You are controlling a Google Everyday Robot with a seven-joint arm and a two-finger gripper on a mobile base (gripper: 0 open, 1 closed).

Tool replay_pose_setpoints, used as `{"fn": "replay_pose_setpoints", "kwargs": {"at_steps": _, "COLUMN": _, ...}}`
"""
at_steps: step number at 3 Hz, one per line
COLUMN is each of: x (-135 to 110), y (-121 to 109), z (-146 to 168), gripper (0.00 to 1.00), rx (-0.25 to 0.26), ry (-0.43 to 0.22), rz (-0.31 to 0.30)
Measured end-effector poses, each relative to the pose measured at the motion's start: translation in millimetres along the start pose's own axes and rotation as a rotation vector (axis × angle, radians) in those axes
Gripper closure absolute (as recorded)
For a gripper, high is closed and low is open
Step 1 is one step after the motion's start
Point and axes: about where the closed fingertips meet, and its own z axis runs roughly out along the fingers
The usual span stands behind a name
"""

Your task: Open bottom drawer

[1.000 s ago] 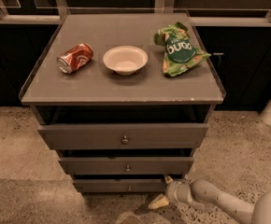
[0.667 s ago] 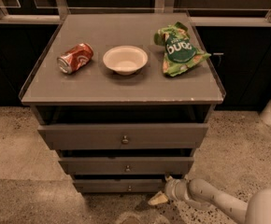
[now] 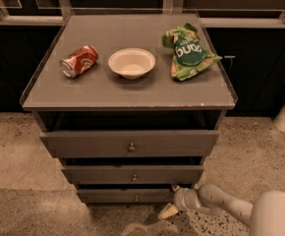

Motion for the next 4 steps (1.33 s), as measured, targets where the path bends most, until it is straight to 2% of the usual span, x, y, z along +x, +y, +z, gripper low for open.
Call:
{"fn": "replay_pose_setpoints", "kwargs": {"at_steps": 1, "x": 16, "y": 10, "z": -2, "gripper": 0.00, "rx": -0.150, "ry": 0.042, "rz": -0.063}}
{"fn": "replay_pose_setpoints", "kwargs": {"at_steps": 2, "x": 19, "y": 15, "z": -7, "gripper": 0.00, "rx": -0.184, "ry": 0.047, "rz": -0.056}}
{"fn": "replay_pose_setpoints", "kwargs": {"at_steps": 3, "x": 17, "y": 15, "z": -8, "gripper": 0.00, "rx": -0.184, "ry": 0.047, "rz": -0.056}}
{"fn": "replay_pose_setpoints", "kwargs": {"at_steps": 4, "x": 27, "y": 20, "z": -23, "gripper": 0.00, "rx": -0.192, "ry": 0.053, "rz": -0.001}}
